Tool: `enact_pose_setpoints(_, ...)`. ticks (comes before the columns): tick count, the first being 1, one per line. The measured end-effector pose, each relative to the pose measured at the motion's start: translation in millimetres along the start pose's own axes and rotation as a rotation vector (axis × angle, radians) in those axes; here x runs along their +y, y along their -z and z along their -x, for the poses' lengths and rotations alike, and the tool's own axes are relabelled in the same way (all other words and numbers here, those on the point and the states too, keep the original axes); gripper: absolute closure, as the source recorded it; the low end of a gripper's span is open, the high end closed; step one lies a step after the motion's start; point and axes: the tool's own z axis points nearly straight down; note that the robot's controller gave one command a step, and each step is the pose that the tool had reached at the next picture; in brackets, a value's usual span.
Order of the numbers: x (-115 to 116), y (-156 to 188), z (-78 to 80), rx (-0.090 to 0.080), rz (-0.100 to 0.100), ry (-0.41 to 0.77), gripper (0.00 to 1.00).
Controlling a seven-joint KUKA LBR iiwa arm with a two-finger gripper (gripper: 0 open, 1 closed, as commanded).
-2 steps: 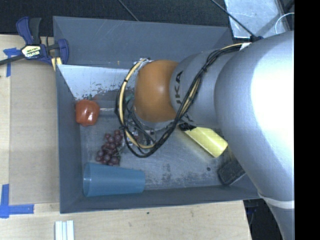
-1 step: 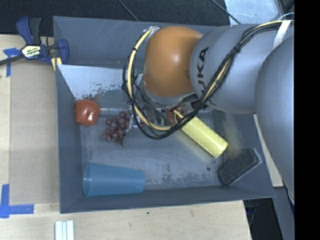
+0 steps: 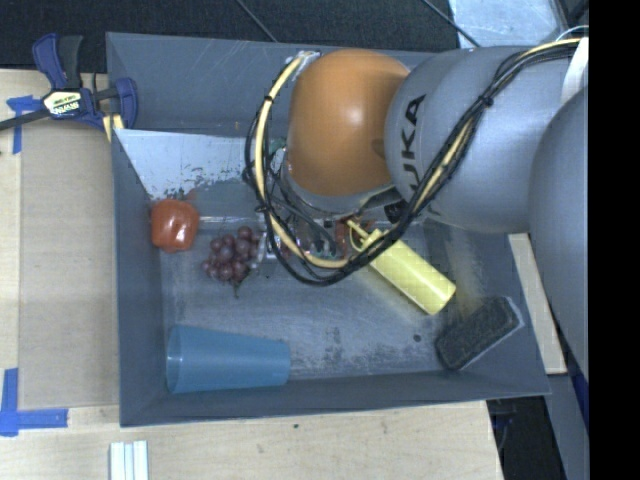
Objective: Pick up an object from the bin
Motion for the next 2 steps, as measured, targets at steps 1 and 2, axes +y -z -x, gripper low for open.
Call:
enact_pose_setpoints(1,-2.6,-20.2,19.5,-0.010,0.002,-0.022,1.00)
enact_pose_setpoints(2,3.5,-9.3,11.3,-0.009,0.002,-0.024,1.00)
